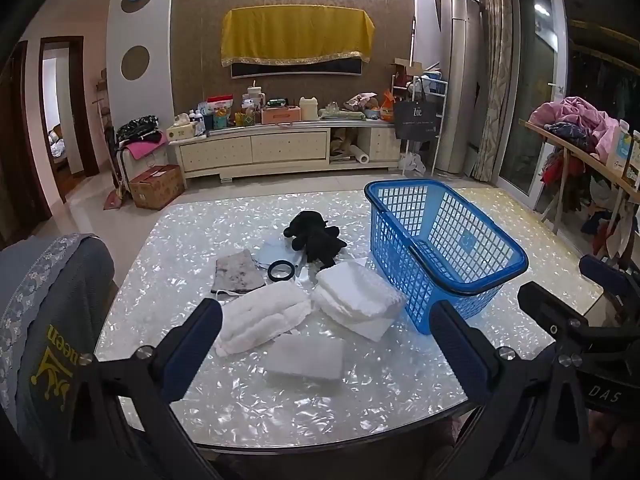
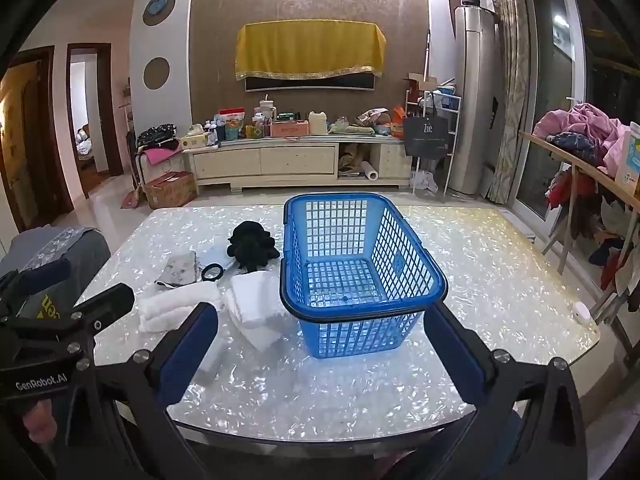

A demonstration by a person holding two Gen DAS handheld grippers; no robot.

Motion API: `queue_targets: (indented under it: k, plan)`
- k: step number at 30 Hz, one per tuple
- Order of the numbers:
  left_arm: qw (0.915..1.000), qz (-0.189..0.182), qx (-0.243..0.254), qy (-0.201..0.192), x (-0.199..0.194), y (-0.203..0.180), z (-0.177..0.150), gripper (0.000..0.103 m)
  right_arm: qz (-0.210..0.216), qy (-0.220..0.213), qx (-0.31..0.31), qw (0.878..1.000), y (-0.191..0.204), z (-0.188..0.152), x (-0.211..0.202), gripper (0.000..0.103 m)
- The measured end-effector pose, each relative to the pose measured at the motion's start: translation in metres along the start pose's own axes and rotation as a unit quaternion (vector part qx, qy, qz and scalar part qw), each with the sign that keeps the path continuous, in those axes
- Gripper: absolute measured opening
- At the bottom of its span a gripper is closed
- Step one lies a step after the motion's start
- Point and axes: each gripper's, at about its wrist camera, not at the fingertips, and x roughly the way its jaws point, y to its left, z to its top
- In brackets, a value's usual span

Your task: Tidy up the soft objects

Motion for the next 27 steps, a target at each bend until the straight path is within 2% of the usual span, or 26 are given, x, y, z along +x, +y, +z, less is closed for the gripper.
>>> queue_targets:
  k: [27]
  plan:
    - [1.0000, 0.001, 0.003, 0.002, -0.0024, -0.0006, -0.0018, 0.103, 0.002, 0.007, -0.002, 1.000, 0.0002, 0.0000, 0.0002, 0.103]
